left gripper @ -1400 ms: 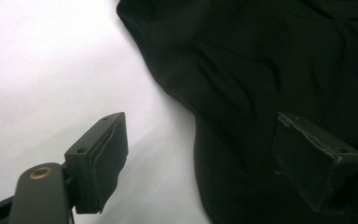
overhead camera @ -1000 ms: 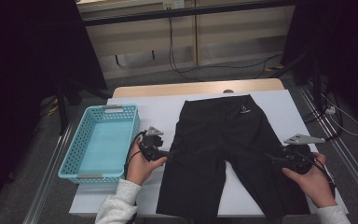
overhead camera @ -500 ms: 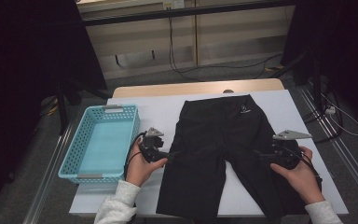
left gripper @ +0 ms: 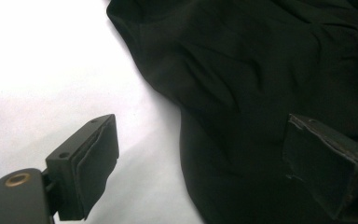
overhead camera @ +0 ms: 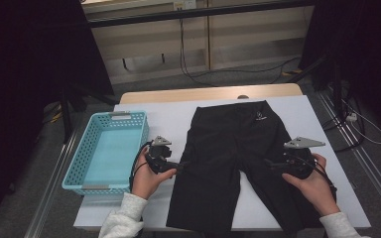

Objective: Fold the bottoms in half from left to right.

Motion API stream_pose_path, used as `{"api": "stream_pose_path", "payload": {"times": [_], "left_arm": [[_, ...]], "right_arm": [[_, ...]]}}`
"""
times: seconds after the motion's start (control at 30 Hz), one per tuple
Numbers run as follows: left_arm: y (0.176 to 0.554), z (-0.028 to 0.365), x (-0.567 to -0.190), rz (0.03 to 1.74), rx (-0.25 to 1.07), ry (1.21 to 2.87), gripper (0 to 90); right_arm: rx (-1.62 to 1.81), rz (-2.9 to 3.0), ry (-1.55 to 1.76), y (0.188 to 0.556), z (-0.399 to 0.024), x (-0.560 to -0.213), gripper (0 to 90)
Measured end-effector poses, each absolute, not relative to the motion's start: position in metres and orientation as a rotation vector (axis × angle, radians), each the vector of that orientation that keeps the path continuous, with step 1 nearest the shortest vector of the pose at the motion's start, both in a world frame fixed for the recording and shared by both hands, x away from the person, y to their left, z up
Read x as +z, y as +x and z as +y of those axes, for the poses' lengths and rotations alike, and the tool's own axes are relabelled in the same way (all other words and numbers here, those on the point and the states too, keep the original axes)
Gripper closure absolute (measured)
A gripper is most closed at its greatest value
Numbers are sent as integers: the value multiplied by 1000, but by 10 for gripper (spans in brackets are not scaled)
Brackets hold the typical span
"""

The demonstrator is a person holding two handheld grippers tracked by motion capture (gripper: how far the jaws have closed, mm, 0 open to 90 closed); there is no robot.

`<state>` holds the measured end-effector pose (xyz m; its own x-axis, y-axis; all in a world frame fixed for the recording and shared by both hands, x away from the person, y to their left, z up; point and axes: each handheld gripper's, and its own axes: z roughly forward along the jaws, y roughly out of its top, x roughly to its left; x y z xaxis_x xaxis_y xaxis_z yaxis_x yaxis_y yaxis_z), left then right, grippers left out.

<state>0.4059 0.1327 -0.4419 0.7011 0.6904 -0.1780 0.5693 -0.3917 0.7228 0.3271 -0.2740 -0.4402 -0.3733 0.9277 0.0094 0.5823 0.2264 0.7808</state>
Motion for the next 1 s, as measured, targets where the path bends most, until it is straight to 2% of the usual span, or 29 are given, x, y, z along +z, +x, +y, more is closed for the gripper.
{"api": "stream_pose_path", "payload": {"times": [0.27, 0.43, 0.67, 1.0], "left_arm": [[403, 134, -442, 937, 188, 2096, 92], [398, 139, -439, 990, 192, 2074, 93], [394, 136, -446, 1008, 190, 2105, 165], [392, 137, -450, 1016, 292, 2158, 233]], "right_arm": [[1013, 2053, 1365, 332, -265, -439, 178], [1023, 2059, 1353, 332, -261, -439, 179], [1031, 2063, 1323, 334, -254, -435, 181], [1038, 2076, 1307, 336, -250, -434, 184]]}}
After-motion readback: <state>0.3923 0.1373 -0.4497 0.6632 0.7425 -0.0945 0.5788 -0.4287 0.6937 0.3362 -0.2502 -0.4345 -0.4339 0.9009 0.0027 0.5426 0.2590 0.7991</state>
